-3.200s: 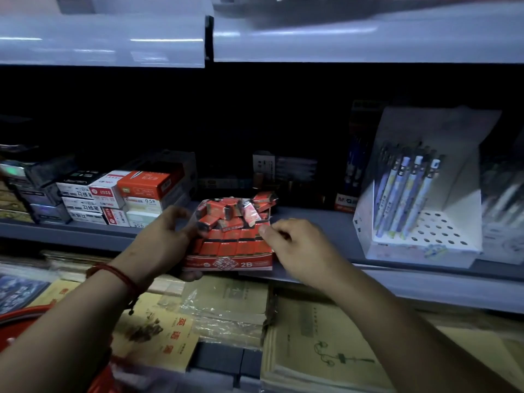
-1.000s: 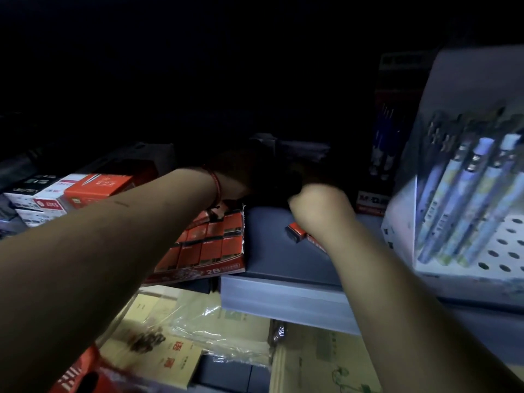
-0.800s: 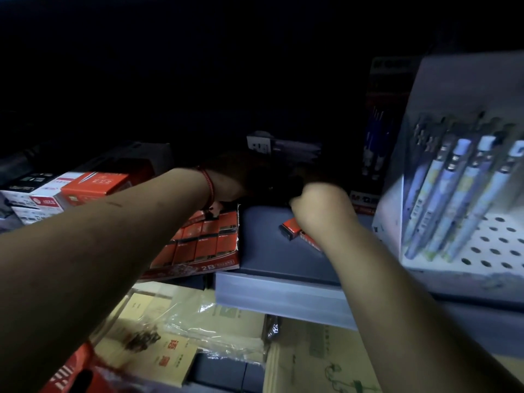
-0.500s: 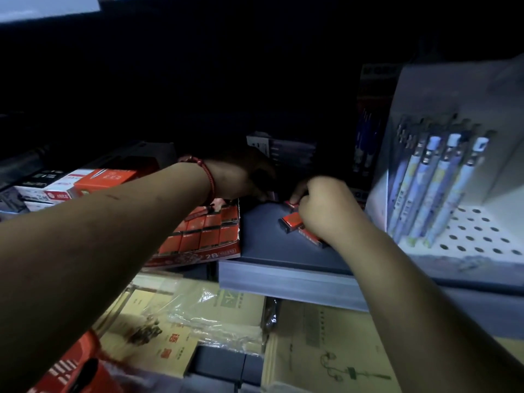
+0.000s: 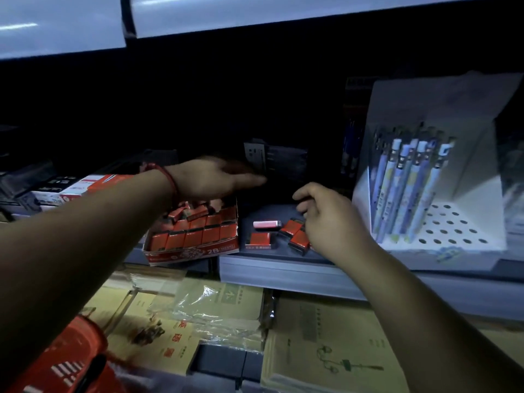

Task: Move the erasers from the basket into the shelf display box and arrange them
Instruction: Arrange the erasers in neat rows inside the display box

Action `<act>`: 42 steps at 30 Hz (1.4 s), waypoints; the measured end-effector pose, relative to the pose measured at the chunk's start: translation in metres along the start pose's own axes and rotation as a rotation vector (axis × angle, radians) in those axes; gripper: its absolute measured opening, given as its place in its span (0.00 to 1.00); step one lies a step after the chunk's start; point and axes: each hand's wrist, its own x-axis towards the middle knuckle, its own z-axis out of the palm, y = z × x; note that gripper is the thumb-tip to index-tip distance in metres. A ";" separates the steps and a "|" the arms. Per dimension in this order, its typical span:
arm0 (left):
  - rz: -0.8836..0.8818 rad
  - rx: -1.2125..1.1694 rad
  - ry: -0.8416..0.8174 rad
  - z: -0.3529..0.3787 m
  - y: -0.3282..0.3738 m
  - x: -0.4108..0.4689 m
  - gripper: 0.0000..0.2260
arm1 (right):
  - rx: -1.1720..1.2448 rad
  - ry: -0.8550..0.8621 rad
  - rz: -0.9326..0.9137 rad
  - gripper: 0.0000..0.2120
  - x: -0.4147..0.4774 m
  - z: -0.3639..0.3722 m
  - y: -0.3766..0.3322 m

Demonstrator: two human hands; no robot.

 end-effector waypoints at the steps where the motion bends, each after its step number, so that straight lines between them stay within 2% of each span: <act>1: -0.066 0.040 0.089 0.003 -0.006 0.003 0.12 | 0.023 0.024 0.015 0.20 0.000 0.000 0.001; 3: -0.104 0.083 0.172 0.008 -0.011 0.011 0.11 | 0.074 0.070 0.041 0.20 0.001 0.002 0.002; 7: -0.041 0.062 0.252 0.007 -0.007 0.020 0.09 | 0.084 0.084 0.064 0.17 0.004 0.004 0.003; 9: -0.159 0.013 0.151 0.008 -0.007 0.022 0.11 | 0.073 0.078 0.067 0.17 0.005 0.006 0.003; 11: -0.312 -0.065 -0.035 0.005 -0.008 0.021 0.13 | 0.070 0.082 0.063 0.17 0.007 0.005 0.003; 13: -0.380 -0.078 -0.138 0.001 -0.007 0.021 0.14 | 0.069 0.084 0.057 0.17 0.007 0.005 0.003; 18: -0.404 -0.141 -0.115 0.002 -0.008 0.026 0.17 | 0.069 0.083 0.029 0.17 0.006 0.005 0.005; 21: -0.394 -0.026 -0.077 0.012 0.002 0.031 0.15 | 0.060 0.083 0.026 0.16 0.006 0.006 0.005; 24: -0.351 0.169 -0.154 0.026 0.016 0.040 0.12 | 0.048 0.081 0.023 0.15 0.007 0.007 0.005; 27: -0.277 0.310 -0.026 0.032 0.029 0.042 0.15 | 0.040 0.075 0.018 0.16 0.007 0.007 0.005; 29: -0.224 0.351 -0.011 0.034 0.031 0.043 0.13 | 0.033 0.055 0.005 0.16 0.006 0.006 0.005; 32: -0.144 0.338 -0.110 0.032 0.026 0.046 0.08 | 0.043 0.042 -0.008 0.16 0.004 0.005 0.006; 35: -0.004 0.391 -0.206 0.023 0.024 0.047 0.13 | 0.082 0.024 -0.017 0.18 0.004 0.005 0.006; 36: 0.076 0.383 -0.209 0.020 0.026 0.045 0.16 | 0.096 0.021 -0.019 0.18 0.003 0.004 0.006; 39: 0.199 0.164 -0.267 0.021 0.027 0.037 0.21 | 0.115 0.036 -0.026 0.20 0.002 0.003 0.005; 42: 0.283 0.081 -0.196 0.022 0.025 0.022 0.20 | 0.106 0.059 -0.052 0.18 0.000 0.002 0.004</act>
